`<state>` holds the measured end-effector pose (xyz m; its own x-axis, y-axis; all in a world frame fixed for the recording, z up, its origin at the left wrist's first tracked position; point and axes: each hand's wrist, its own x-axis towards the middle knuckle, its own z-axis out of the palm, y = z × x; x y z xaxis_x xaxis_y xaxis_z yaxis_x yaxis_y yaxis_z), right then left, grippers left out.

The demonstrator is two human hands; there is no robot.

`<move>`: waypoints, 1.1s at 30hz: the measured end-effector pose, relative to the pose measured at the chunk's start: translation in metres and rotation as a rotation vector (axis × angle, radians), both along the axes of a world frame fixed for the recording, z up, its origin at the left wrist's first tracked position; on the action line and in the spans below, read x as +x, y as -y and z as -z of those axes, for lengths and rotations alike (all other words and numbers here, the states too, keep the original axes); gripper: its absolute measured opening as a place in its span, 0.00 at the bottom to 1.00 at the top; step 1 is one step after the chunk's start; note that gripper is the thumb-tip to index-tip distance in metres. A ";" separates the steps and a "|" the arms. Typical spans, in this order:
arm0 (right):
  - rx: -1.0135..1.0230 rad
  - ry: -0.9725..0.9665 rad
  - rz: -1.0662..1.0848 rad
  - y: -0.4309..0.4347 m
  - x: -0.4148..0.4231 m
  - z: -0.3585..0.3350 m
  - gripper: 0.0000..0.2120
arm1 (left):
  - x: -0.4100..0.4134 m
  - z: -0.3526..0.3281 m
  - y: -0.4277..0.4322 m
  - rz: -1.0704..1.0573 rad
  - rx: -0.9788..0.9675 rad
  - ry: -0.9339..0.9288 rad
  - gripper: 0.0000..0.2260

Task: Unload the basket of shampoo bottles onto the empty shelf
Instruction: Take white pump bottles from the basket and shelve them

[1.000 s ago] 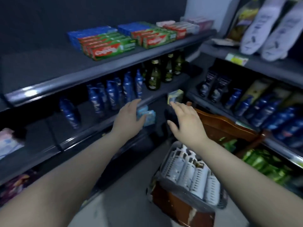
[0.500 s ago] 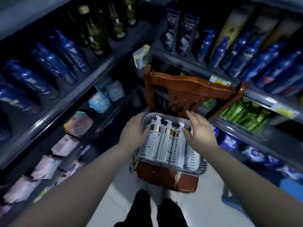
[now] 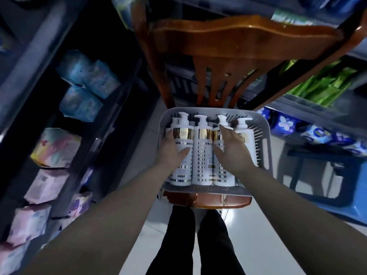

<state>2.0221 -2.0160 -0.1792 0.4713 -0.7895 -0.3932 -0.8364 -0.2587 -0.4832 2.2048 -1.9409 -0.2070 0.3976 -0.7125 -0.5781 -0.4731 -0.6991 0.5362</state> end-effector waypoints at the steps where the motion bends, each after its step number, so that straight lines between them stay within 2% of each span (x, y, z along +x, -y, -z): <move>1: -0.008 -0.014 -0.008 0.003 0.006 0.008 0.31 | -0.003 0.009 0.003 -0.023 0.017 -0.021 0.33; 4: -0.014 -0.067 -0.020 0.011 0.020 0.029 0.31 | -0.011 0.030 0.009 -0.122 0.037 -0.036 0.38; 9: -0.084 -0.114 -0.042 0.021 0.029 0.050 0.30 | -0.014 0.042 0.011 -0.254 0.010 -0.049 0.41; 13: -0.182 -0.340 -0.155 0.035 0.046 0.062 0.28 | -0.005 0.027 -0.003 -0.381 -0.161 -0.171 0.32; 17: -0.093 -0.445 -0.162 0.042 0.070 0.071 0.29 | 0.001 0.006 -0.012 -0.347 -0.258 -0.231 0.28; 19: -0.052 -0.461 -0.138 0.044 0.074 0.074 0.32 | 0.005 -0.001 -0.015 -0.345 -0.282 -0.249 0.28; 23: 0.033 -0.500 -0.099 0.049 0.078 0.074 0.46 | 0.019 -0.006 -0.023 -0.352 -0.273 -0.244 0.30; 24: 0.055 -0.511 -0.098 0.050 0.081 0.075 0.47 | 0.022 -0.006 -0.025 -0.358 -0.268 -0.240 0.30; 28: 0.147 -0.524 -0.110 0.054 0.088 0.078 0.33 | 0.029 -0.005 -0.031 -0.390 -0.254 -0.232 0.31; 33: 0.209 -0.416 -0.112 0.054 0.091 0.074 0.31 | 0.030 -0.003 -0.031 -0.413 -0.266 -0.268 0.29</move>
